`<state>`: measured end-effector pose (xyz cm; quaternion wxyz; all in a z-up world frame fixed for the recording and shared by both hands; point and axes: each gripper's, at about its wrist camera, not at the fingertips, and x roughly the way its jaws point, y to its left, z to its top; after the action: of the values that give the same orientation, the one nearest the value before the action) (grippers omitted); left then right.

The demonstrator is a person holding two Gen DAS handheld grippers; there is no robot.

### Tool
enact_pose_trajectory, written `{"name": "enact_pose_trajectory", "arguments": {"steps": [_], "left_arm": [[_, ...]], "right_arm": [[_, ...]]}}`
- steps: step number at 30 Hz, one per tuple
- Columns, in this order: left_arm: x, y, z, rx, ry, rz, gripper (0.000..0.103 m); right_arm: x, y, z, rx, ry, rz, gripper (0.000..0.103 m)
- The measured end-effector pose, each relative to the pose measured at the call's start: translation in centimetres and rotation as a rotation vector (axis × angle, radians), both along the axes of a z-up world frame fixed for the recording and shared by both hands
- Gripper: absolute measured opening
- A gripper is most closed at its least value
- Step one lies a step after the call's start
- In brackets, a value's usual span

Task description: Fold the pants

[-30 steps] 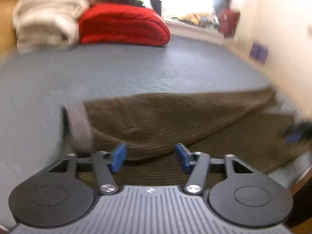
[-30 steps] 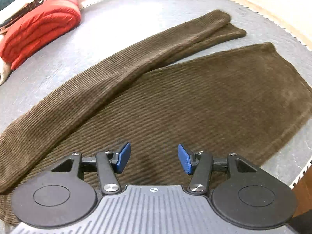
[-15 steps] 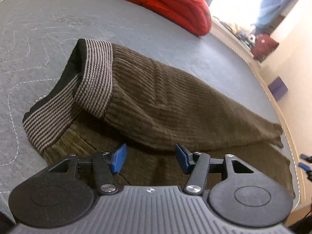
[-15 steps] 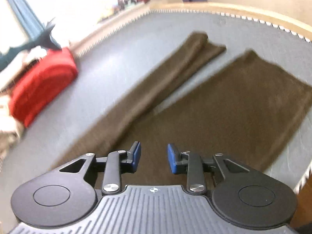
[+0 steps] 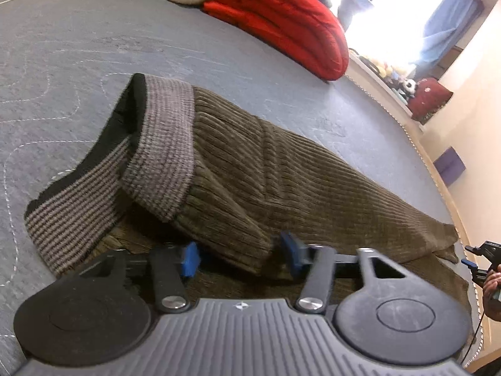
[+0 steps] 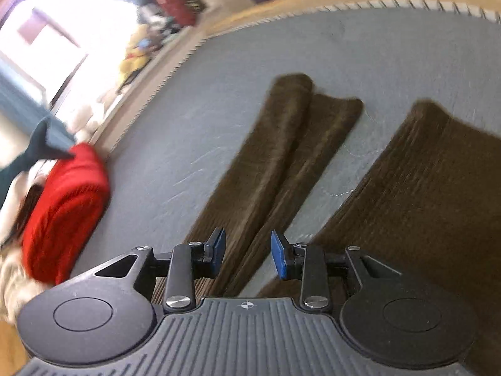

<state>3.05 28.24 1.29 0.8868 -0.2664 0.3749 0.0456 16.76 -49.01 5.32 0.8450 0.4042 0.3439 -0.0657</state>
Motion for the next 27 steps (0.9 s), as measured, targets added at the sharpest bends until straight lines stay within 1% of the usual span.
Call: {"name": "enact_pose_trajectory", "arguments": {"steps": [2,4,7,9,11,13,15,16,17,18,19,20,21,23,25,27], "left_arm": [[-0.1,0.2,-0.1,0.019,0.008,0.011,0.035],[-0.1,0.0,-0.1,0.025,0.001,0.013,0.035],[-0.1,-0.3,-0.1,0.034,-0.008,0.017,0.036],[-0.2,-0.6,-0.3,0.024,-0.017,0.029,0.044],[-0.1,-0.9,-0.4,0.015,-0.033,0.036,0.049],[0.2,-1.2,-0.7,0.022,-0.039,0.042,0.049],[0.3,-1.2,-0.9,0.009,-0.051,0.062,0.049],[0.4,-1.1,-1.0,0.003,-0.054,0.070,0.049],[0.5,-1.1,-1.0,0.002,-0.054,0.075,0.047],[0.6,-1.1,-1.0,0.006,-0.052,0.080,0.037],[0.5,-0.9,-0.9,0.013,-0.046,0.083,0.031],[0.6,-0.7,-0.7,0.012,-0.040,0.083,0.019],[0.6,-0.2,-0.4,0.005,-0.037,0.085,0.014],[0.5,0.3,0.9,-0.010,-0.043,0.093,0.011],[0.3,0.9,2.7,-0.017,-0.068,0.098,0.009],[0.0,1.6,4.4,-0.030,-0.088,0.106,0.009]], "right_arm": [[1.6,-0.5,-1.0,0.030,-0.031,-0.012,0.035],[3.4,-0.9,-1.9,0.018,-0.040,-0.026,0.035],[5.8,-1.2,-4.0,0.028,0.004,-0.076,0.037],[6.8,-1.3,-5.4,0.039,0.019,-0.099,0.036],[7.7,-1.1,-6.0,0.028,0.011,-0.094,0.036],[8.5,-0.7,-5.9,0.004,-0.004,-0.081,0.038],[8.8,-0.7,-5.9,0.012,-0.005,-0.087,0.038],[8.8,-0.8,-5.9,0.013,-0.007,-0.087,0.033],[8.7,-0.9,-5.9,0.006,-0.006,-0.090,0.022],[8.5,-0.8,-5.9,-0.003,0.000,-0.096,0.015],[8.4,-1.0,-5.9,-0.001,0.004,-0.100,0.012],[8.1,-1.2,-5.7,0.018,-0.007,-0.104,0.010],[7.4,-1.5,-5.1,0.025,-0.020,-0.112,0.010],[6.5,-1.7,-3.6,0.023,-0.050,-0.121,0.009],[5.3,-1.5,-1.5,0.014,-0.068,-0.120,0.009],[3.8,-1.0,1.4,-0.019,-0.072,-0.102,0.009]]}}
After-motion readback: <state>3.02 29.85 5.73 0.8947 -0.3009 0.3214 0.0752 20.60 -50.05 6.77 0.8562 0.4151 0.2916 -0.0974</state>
